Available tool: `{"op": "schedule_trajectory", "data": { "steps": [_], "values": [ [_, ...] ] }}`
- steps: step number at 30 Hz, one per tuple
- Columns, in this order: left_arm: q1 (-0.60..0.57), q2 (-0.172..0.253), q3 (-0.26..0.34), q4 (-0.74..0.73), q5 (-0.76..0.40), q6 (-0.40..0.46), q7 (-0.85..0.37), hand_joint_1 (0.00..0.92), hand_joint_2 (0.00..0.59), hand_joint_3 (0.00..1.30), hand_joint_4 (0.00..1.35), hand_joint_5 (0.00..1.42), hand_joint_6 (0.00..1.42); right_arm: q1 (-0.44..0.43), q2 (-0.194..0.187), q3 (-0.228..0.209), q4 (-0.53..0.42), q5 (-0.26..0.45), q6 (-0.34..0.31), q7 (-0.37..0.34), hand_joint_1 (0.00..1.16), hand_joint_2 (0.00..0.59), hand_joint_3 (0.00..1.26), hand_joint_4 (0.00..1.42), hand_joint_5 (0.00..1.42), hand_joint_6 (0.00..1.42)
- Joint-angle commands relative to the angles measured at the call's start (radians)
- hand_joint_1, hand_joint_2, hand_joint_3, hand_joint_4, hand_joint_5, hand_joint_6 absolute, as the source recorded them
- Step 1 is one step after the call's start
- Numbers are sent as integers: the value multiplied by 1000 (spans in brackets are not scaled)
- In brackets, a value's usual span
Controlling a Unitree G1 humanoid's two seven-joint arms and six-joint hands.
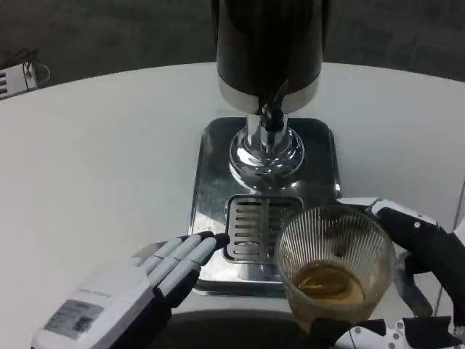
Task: Grasp the cup under the faucet to collect the drink, then remove the cup.
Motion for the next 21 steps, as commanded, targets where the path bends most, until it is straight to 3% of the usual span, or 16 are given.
{"op": "schedule_trajectory", "data": {
  "steps": [1,21],
  "values": [
    [7,11,4,-10,43,-6,-1,0,78,1,0,0,20,-10,5,-3,-17,20,-48,-4,918,251,1237,1424,1424,1424],
    [14,3,23,-7,37,3,-2,0,76,0,0,0,8,-19,10,7,-10,13,-45,-6,910,260,1237,1424,1424,1424]
  ]
}}
